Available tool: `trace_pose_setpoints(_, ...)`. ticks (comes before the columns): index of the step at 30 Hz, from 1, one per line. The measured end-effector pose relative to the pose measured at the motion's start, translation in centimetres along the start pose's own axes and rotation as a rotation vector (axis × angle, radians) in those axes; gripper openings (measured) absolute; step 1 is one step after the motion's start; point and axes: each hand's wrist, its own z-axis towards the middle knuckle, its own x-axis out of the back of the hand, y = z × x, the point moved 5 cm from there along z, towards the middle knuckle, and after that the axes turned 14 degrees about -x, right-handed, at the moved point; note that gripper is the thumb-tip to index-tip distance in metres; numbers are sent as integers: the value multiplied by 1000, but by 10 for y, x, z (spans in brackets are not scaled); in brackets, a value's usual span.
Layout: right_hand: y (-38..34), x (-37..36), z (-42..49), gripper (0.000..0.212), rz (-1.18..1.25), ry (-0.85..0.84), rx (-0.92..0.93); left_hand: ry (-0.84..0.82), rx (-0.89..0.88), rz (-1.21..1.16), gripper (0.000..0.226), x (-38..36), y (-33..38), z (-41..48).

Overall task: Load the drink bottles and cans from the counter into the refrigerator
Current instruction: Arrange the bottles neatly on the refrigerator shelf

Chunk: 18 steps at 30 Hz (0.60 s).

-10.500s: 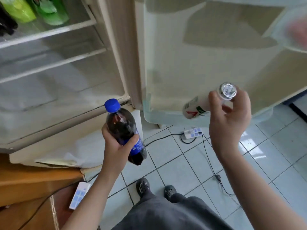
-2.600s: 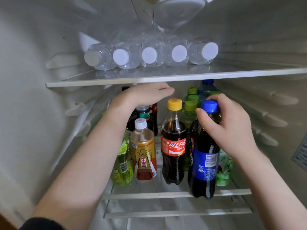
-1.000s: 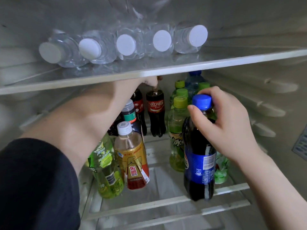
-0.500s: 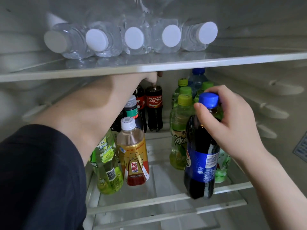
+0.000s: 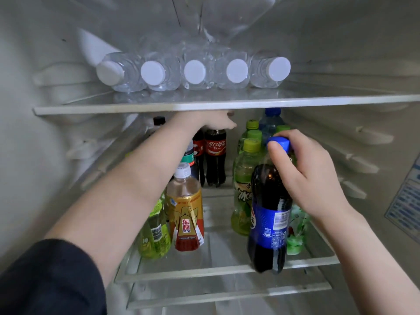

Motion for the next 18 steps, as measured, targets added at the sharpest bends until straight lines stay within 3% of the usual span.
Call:
trace_pose_setpoints(3, 0, 4, -1, 42, 67, 7, 37, 212, -87, -110, 43, 1, 23, -43)
trace_pose_setpoints(7, 9, 2, -6, 40, -55, 47, 121, 525, -252, -386, 22, -12, 59, -104)
trace_pose_setpoints(10, 21, 3, -16, 45, -38, 91, 102, 505, -282, -527, 22, -32, 82, -123)
trace_pose_setpoints(18, 37, 6, -25, 42, 80, 78, -2, 461, -315, -571, 58, -51, 106, -119)
